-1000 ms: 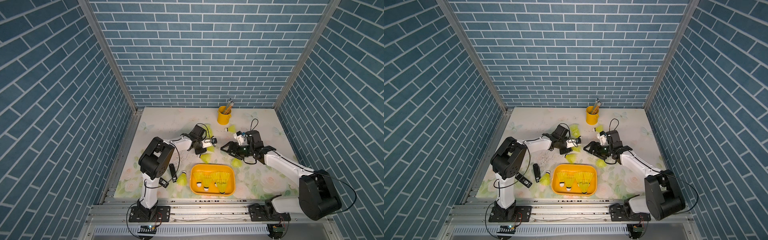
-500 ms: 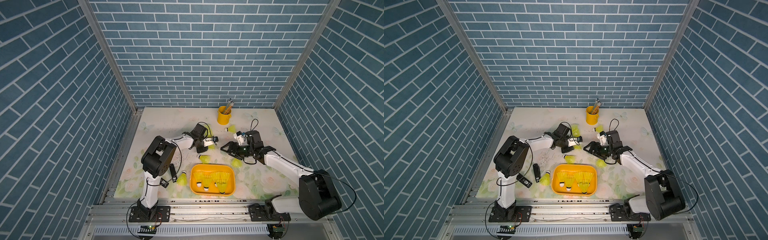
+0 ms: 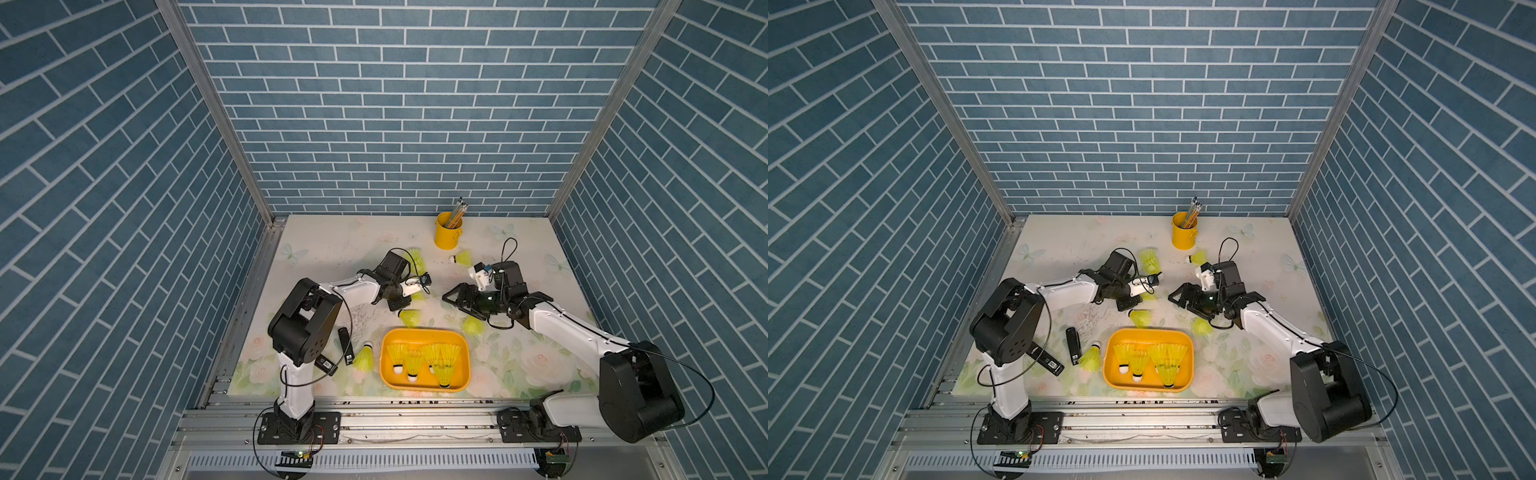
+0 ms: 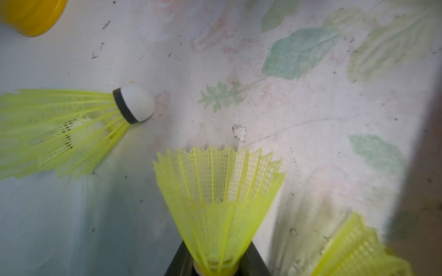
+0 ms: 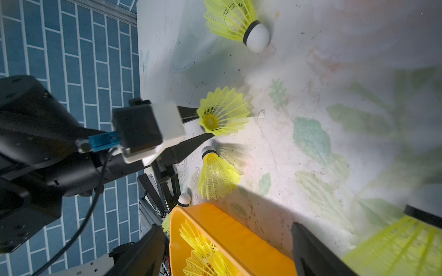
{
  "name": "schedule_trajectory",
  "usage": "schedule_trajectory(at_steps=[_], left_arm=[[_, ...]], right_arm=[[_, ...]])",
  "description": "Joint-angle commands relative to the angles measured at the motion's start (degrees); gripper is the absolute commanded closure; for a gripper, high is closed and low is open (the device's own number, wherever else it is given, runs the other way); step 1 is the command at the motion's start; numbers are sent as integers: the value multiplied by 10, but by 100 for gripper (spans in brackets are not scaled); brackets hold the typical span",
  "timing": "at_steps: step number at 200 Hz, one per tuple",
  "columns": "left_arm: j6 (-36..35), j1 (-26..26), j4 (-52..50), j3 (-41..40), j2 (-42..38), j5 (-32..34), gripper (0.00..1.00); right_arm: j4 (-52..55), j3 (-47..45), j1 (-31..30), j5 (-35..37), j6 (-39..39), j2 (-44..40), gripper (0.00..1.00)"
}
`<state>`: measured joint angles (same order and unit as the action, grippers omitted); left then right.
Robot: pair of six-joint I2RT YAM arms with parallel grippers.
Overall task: Put the shuttlecocks into the storage box
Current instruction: Pick up the shuttlecock at the center of the board, then place the shuttlecock in the storage box.
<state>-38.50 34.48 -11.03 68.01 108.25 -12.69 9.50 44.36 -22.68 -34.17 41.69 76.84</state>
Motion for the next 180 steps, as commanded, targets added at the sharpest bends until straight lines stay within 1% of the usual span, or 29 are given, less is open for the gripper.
schedule_trajectory(at_steps=[1,31,52,83,102,136,161,180], left_arm=[[69,1,34,-10,-59,31,83],[170,1,-6,0,-120,67,83],[275,1,-41,-15,-179,77,81],[455,7,-62,-92,-301,46,78],[537,18,-82,-148,-384,41,76],[657,60,-117,-222,-503,47,76],[748,104,-123,-267,-556,66,76],[800,154,-138,-279,-574,119,77]], right_arm=[[50,32,-12,44,-35,-27,14],[110,61,-57,105,-54,-36,15],[121,61,-91,140,-42,-58,15],[123,56,-146,182,-25,-93,15],[121,56,-177,200,-26,-117,15],[93,31,-222,189,-32,-166,14],[84,1,-264,190,-33,-195,13],[66,-34,-292,194,-20,-223,13]])
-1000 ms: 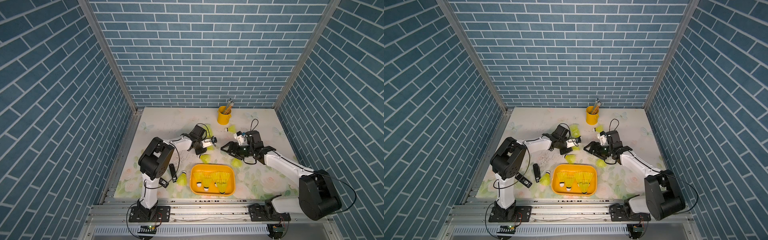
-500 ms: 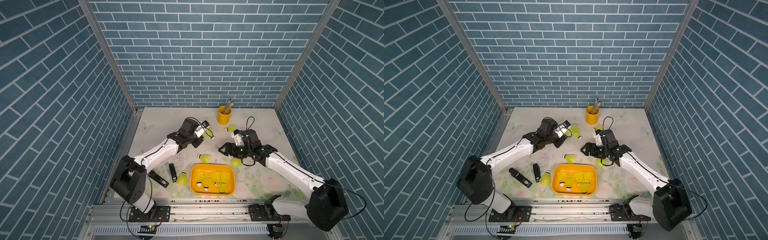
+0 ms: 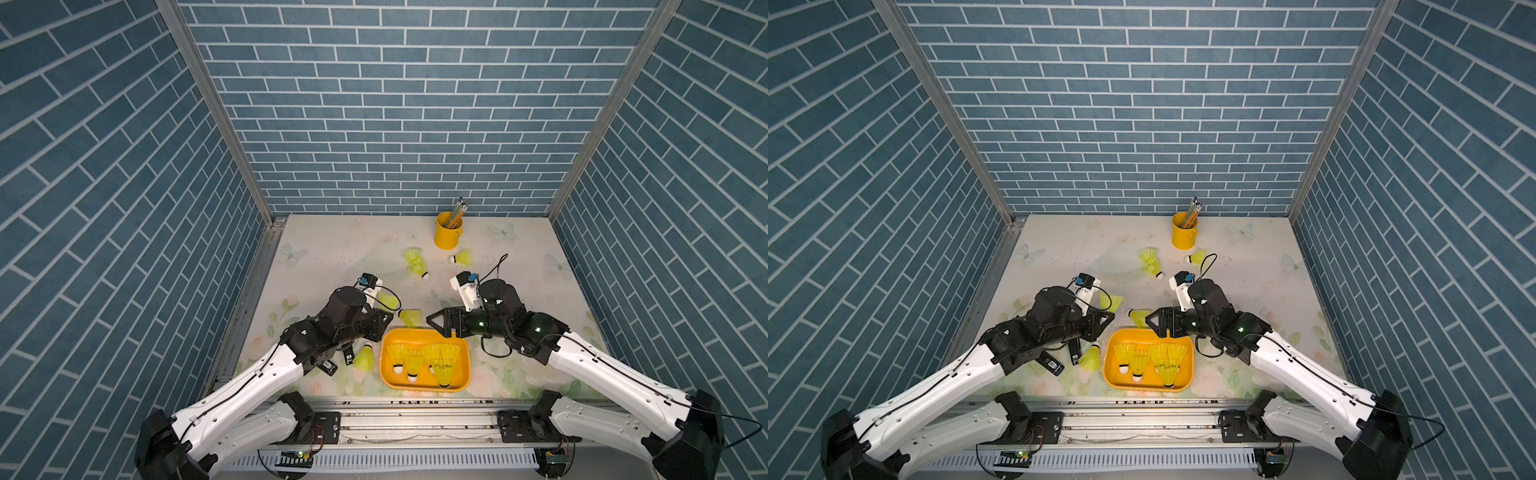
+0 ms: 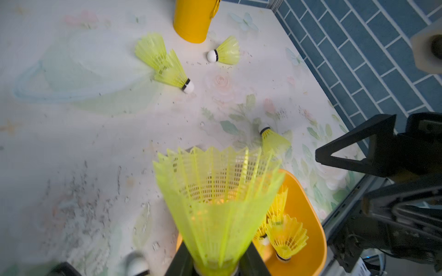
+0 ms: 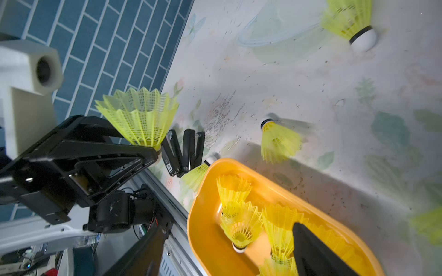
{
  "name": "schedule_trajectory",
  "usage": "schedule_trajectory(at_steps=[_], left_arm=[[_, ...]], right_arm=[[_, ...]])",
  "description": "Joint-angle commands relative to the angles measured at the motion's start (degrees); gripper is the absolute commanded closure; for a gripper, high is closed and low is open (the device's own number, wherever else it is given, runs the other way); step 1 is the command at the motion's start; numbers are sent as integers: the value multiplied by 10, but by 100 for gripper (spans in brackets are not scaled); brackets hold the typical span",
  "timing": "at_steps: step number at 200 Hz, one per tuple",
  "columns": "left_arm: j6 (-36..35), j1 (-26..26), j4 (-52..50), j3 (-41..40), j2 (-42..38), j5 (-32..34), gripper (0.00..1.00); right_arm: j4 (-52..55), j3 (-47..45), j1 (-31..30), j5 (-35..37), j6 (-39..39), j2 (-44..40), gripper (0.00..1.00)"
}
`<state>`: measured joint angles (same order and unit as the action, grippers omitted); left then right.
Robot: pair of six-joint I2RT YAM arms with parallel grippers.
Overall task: Put the shuttlecocks into the storage box
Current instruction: Place the shuttlecock in the storage box.
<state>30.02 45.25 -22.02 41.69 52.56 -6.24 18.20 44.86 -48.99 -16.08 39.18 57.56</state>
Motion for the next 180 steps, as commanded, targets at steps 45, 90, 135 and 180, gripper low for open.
schedule_trajectory(at_steps=[45,90,135,180], left_arm=[[211,161,-9,-43,16,129,77],[274,207,-1,-68,30,160,78],[333,268,-8,-71,55,189,78],[378,311,-43,-70,49,228,78]], right_arm=[[-17,-78,-113,74,32,-65,13],[-22,-99,-147,98,60,-73,14],[-24,-102,-156,98,67,-56,14],[-29,-103,-158,99,69,-51,14]])
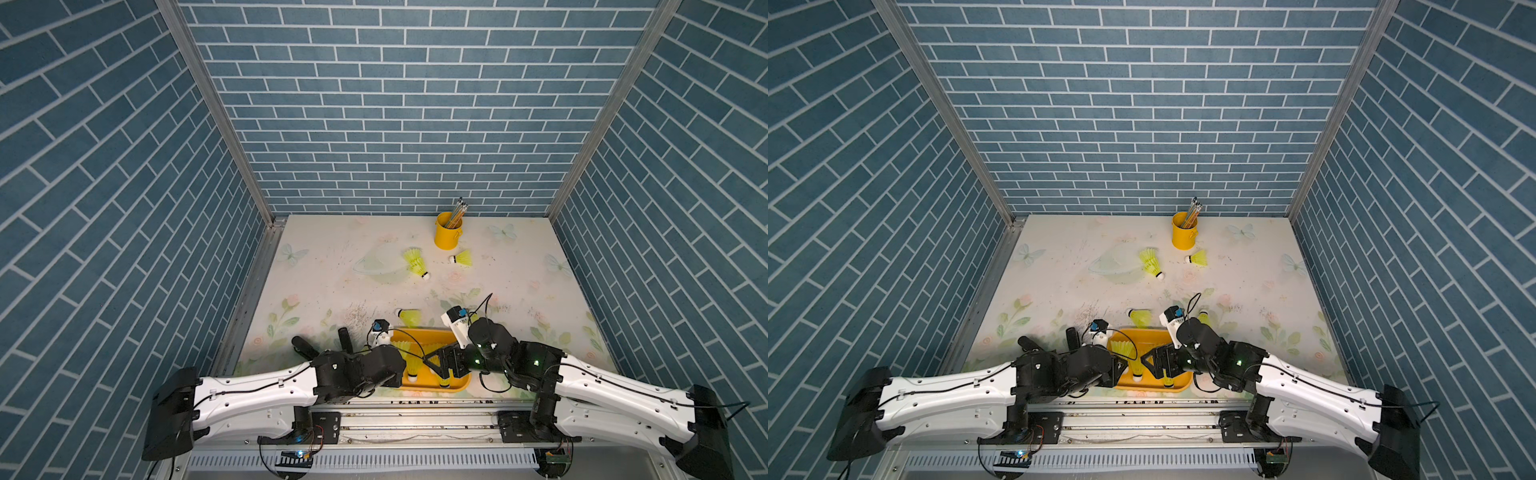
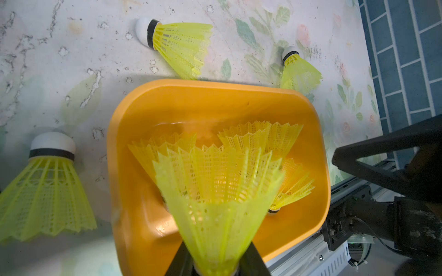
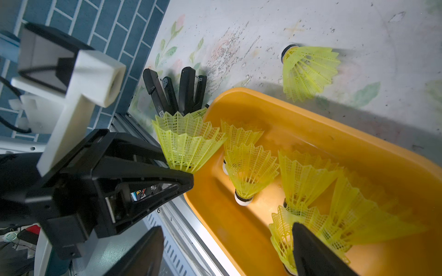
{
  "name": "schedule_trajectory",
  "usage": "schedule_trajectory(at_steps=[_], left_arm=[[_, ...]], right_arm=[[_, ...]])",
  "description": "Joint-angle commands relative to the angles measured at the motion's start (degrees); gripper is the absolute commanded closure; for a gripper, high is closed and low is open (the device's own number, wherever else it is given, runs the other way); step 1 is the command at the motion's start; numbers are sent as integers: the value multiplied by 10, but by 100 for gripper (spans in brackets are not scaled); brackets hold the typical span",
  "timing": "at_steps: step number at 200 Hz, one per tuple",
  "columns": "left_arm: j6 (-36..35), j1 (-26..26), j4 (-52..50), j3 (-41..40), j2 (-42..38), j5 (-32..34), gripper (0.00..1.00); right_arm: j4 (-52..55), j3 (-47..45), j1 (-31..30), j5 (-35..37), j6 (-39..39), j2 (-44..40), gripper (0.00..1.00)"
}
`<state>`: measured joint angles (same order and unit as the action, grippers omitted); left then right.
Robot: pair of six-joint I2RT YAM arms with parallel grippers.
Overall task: Put the shuttlecocks into the storage box
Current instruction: Place the shuttlecock in the storage box.
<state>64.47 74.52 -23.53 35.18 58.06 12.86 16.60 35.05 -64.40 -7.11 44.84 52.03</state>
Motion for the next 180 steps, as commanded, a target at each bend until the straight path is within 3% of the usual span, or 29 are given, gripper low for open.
schedule_trajectory(at_steps=[1,50,180], left_arm=[[34,19,-29,-4,-6,38,78],[70,37,-38,-14,-2,44,77],[60,37,-13,-26,26,33,69]], right_arm=[[-13,-5,-4,9,12,5,14],[-21,-2,-5,-1,12,22,14],[-37,-12,-5,-10,24,34,14]])
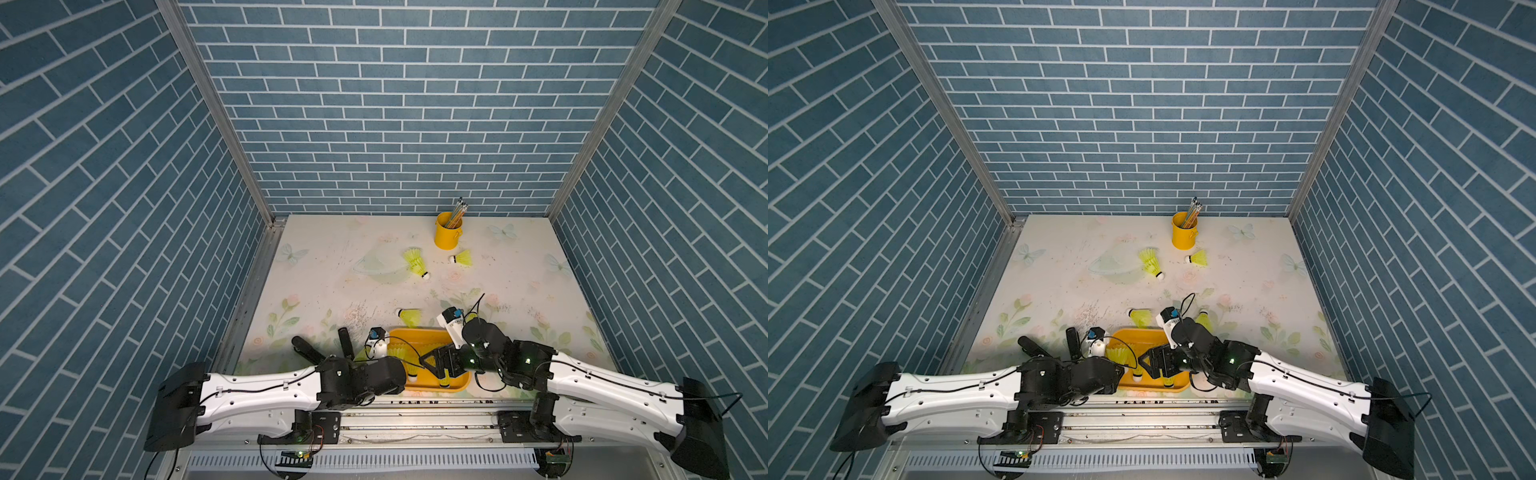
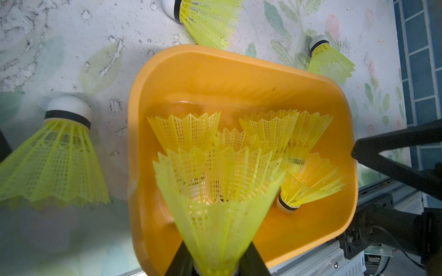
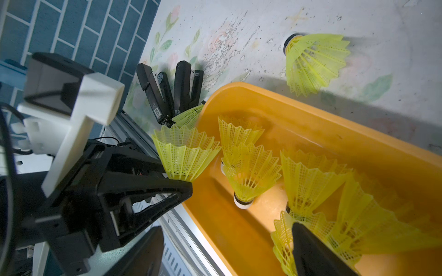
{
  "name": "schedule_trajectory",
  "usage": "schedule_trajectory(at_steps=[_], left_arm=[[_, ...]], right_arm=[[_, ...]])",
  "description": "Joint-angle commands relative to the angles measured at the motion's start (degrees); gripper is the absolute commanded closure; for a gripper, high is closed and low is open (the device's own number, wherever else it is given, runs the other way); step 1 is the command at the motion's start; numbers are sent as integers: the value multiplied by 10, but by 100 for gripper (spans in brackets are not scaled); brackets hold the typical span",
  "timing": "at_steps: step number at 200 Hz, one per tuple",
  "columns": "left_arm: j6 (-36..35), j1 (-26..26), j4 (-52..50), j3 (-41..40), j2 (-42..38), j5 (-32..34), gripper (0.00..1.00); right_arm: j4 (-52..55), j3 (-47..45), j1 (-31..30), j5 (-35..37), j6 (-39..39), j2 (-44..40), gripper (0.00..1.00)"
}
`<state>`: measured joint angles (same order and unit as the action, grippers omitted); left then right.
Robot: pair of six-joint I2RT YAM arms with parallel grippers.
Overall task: Put the shuttlecocks into the storage box
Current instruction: Place the shuttlecock in the storage box.
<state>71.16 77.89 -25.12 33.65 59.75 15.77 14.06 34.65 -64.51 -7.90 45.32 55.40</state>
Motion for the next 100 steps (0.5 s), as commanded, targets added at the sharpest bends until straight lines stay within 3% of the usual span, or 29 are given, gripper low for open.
schedule_trajectory(at_steps=[1,100], left_arm=[[-7,3,3,-10,9,4,69],[-12,3,-1,-5,31,5,50]], right_arm=[[-11,-8,-4,-2,19,1,14],[-15,-7,-4,-8,19,9,14]])
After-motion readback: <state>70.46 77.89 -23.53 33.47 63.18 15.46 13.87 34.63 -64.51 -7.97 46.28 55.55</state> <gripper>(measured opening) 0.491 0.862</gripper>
